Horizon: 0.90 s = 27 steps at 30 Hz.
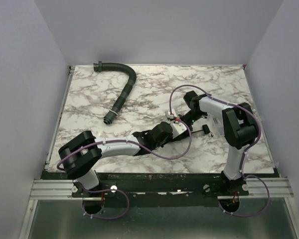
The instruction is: Put away the umbrella
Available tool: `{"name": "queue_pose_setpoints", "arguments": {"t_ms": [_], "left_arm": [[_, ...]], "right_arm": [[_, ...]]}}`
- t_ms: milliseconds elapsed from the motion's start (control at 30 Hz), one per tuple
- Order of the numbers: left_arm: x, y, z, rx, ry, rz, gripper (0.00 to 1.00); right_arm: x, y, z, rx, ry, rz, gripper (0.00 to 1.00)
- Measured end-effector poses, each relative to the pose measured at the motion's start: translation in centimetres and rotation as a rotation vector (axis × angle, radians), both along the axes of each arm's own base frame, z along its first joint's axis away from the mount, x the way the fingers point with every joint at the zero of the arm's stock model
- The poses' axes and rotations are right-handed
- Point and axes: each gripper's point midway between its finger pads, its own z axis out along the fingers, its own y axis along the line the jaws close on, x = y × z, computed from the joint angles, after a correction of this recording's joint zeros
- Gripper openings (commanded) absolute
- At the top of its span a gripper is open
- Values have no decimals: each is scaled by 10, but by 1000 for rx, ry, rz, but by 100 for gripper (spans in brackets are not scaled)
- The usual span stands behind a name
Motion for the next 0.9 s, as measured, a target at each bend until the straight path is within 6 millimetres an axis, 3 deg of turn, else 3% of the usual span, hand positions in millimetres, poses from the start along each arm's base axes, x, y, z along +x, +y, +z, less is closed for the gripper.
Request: {"name": "queue_pose_setpoints", "arguments": {"t_ms": [67, 433, 733, 900], "left_arm": [[0, 0, 2, -3, -1, 0, 0], [-1, 4, 46, -128, 4, -41, 0], [-19, -11, 27, -149, 124, -191, 0], [-12, -19, 12, -121, 145, -193, 0]], "right_arm": [[0, 0, 0, -1, 3, -1, 19], [1, 0, 0, -3, 7, -4, 18], [1, 2, 1, -13, 28, -22, 15], [-7, 11, 0, -14, 31, 7, 15]]}}
